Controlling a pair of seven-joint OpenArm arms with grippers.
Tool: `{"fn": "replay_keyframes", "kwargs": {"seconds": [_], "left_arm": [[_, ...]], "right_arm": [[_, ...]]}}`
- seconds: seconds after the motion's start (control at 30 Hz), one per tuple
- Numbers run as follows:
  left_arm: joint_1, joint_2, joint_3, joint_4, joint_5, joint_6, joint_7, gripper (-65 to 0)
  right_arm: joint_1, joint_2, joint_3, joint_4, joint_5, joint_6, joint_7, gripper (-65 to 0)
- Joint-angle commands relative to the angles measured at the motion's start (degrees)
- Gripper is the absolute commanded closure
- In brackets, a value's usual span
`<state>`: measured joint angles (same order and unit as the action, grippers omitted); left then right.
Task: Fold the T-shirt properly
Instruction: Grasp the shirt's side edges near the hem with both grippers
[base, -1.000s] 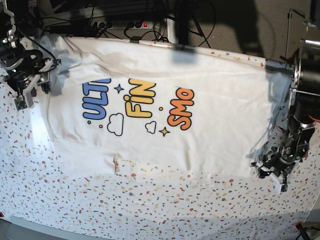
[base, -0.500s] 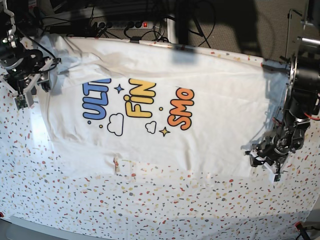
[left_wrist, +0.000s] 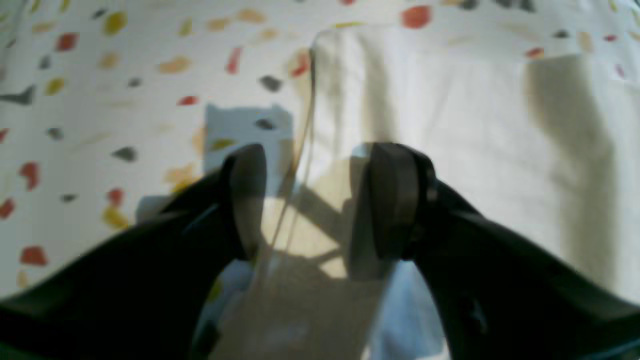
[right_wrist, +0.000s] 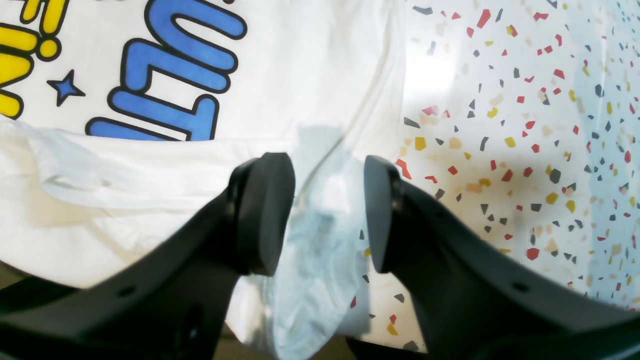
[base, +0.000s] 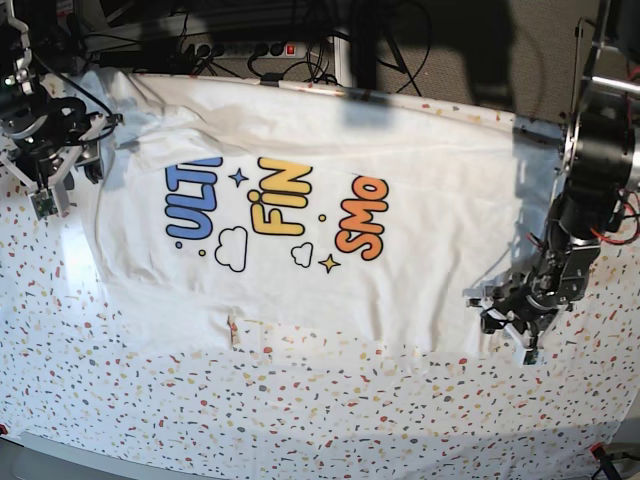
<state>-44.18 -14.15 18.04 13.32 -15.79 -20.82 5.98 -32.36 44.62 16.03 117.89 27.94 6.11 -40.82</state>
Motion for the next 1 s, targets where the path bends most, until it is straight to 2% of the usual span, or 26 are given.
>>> {"fn": "replay_keyframes", "kwargs": {"seconds": [0.0,0.1,0.17,0.23,0.27,0.43,0.5,0.57,0.63,0.8,0.83,0.9,0.97], "left_arm": [[-1.7,-0.2,-0.1,0.5,0.6,-0.2,-0.1,-32.5],[-1.7,-0.2,-0.1,0.5,0.6,-0.1,-0.1,-27.8],[-1.7,-0.3,-0.1,0.5,0.6,1.9,0.0,-18.0],[-1.7,-0.3,-0.1,0.5,0.6,4.5,0.0,-2.6],[-1.7,-0.3,-0.1,0.5,0.6,4.8,0.0,0.0],[-1.7,-0.3,-0.1,0.5,1.3,4.8,-1.6,0.0],[-1.7,-0.3,-0.1,0.5,1.4,4.8,-1.8,0.0],[-1.7,-0.3,-0.1,0.5,1.4,4.8,-1.8,0.0],[-1.7,-0.3,-0.1,0.5,1.3,4.8,-1.7,0.0],[-1.6,-0.3,-0.1,0.5,1.3,4.8,-1.2,0.0],[-1.6,-0.3,-0.1,0.5,1.2,4.8,-1.2,0.0],[-1.6,-0.3,-0.1,0.5,1.2,4.8,-1.2,0.0],[-1.5,-0.2,-0.1,0.5,1.2,4.8,-1.2,0.0]], "right_arm": [[0.3,1.1,0.6,0.8,-0.9,-0.1,0.9,-26.5],[0.3,1.1,0.6,0.8,-0.9,-0.1,0.9,-26.5],[0.3,1.1,0.6,0.8,-0.9,-0.1,0.9,-26.5],[0.3,1.1,0.6,0.8,-0.9,-0.1,1.0,-26.5],[0.3,1.1,0.6,0.8,-0.9,-0.1,1.3,-26.5],[0.3,1.1,0.6,0.7,-1.2,-0.1,7.3,-26.5],[0.4,1.1,0.6,0.7,-3.6,-0.2,10.6,-26.5],[1.8,1.3,0.6,0.5,-2.9,-2.7,12.4,-26.5],[4.7,2.4,0.6,-0.9,0.9,-4.3,11.8,-26.5],[16.8,7.8,0.4,-9.6,12.5,-4.3,4.4,-26.5],[18.8,9.2,0.4,-11.6,14.3,-3.8,4.4,-26.5],[22.0,11.9,0.3,-15.5,17.5,-0.7,5.0,-26.5],[25.0,14.4,-0.2,-19.6,22.3,0.2,4.6,-26.5]]}}
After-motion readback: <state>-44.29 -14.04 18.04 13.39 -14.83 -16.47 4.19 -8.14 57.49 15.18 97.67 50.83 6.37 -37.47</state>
